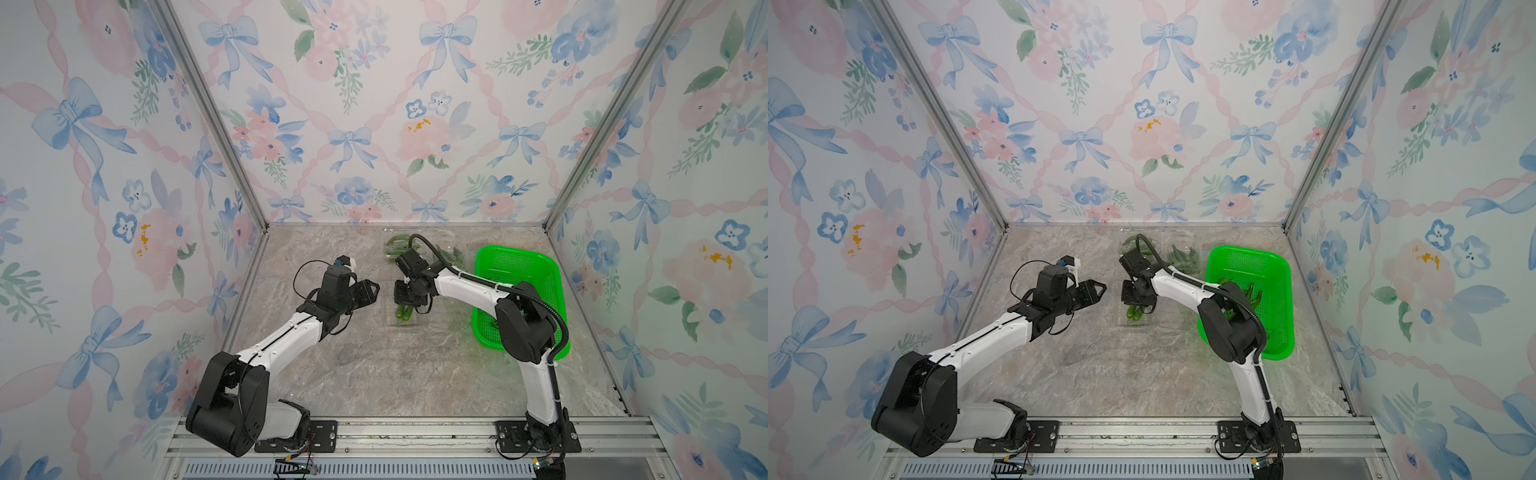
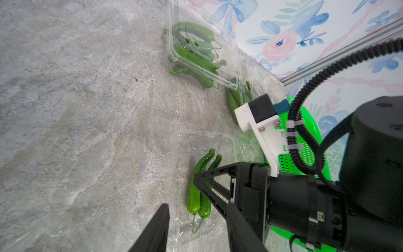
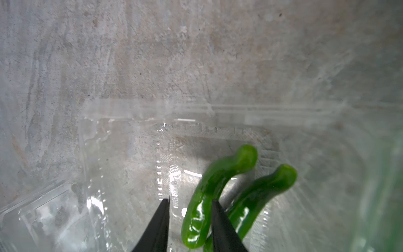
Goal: Take small green peppers out of containers
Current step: Pick up the green pepper from the packing box.
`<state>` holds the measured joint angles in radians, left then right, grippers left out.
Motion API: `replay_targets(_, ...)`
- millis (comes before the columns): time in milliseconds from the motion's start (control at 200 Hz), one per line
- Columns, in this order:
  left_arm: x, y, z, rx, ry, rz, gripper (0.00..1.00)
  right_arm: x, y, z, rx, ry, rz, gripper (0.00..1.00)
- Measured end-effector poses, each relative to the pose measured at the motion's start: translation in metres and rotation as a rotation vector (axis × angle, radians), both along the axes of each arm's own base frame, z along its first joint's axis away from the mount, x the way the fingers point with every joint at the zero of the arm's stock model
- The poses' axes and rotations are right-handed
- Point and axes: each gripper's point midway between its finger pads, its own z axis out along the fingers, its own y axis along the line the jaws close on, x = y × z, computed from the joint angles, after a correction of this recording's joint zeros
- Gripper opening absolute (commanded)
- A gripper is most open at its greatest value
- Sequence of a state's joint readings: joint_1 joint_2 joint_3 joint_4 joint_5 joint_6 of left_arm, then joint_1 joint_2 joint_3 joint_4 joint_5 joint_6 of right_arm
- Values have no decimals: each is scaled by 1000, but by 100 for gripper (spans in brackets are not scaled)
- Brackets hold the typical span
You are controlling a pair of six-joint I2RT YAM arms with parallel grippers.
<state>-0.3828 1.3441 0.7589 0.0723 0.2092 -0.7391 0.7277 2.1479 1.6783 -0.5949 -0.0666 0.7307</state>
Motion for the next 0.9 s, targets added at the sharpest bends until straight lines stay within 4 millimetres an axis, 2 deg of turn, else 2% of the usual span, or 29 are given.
replay_targets(365,-1,0,-2,0,3,-9,46,-6,-15,-12,-116,19,-18,34)
replay_targets(670,-2,-1,-2,-2,5,-13,46,-4,-13,-25,-133,35,-17,32)
replay_targets(900,-1,-1,-5,1,12,-13,46,-6,-11,-27,-134,38,-10,22)
